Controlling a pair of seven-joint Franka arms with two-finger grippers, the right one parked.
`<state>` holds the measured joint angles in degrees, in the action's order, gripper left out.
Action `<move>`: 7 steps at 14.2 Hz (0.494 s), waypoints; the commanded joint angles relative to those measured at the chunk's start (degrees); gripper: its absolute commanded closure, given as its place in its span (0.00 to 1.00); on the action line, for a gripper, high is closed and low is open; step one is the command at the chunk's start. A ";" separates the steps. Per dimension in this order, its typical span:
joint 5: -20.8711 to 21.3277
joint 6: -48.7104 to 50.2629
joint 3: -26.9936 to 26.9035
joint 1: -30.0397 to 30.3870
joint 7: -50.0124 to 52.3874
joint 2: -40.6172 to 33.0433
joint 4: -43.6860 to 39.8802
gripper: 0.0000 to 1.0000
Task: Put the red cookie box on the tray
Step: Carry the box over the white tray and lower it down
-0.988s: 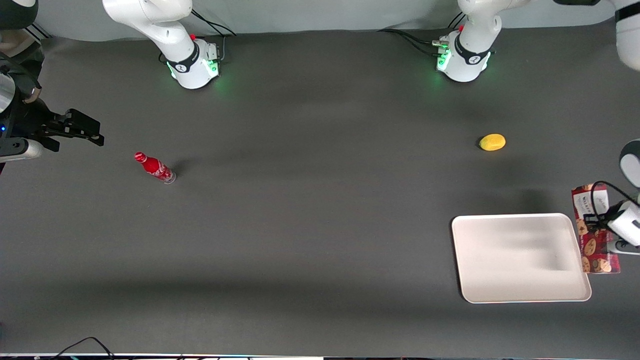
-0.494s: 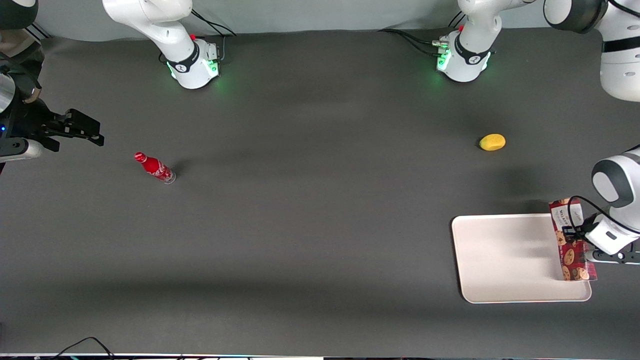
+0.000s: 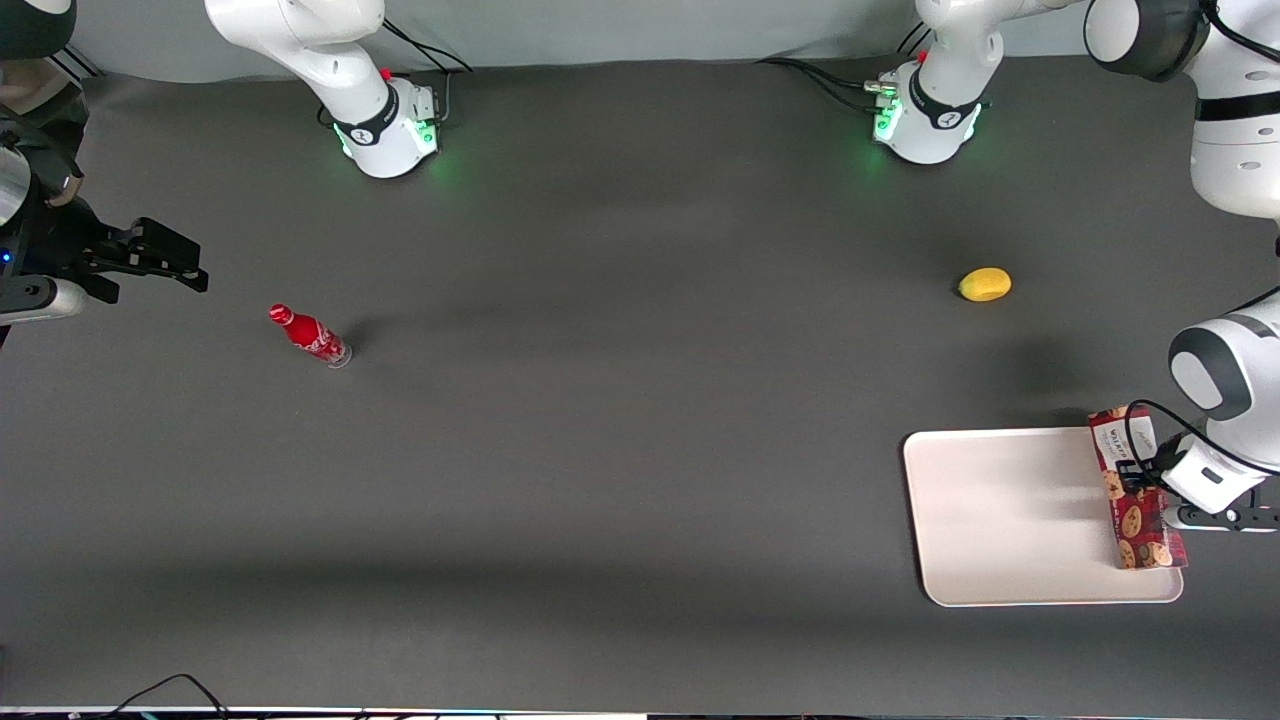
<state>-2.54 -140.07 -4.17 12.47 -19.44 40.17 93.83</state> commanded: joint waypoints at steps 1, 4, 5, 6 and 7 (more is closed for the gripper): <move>-1.42 -1.86 0.04 -0.08 -0.52 0.96 -1.20 0.01; -2.30 -3.28 0.04 -0.08 -0.78 1.40 -1.19 0.00; -2.30 -3.28 0.04 -0.08 -0.78 1.40 -1.19 0.00; -2.30 -3.28 0.04 -0.08 -0.78 1.40 -1.28 0.00; -2.30 -3.28 0.04 -0.08 -0.86 1.32 -1.28 0.00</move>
<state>-3.89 -142.94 -4.13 12.45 -19.44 40.79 93.82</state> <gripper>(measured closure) 0.300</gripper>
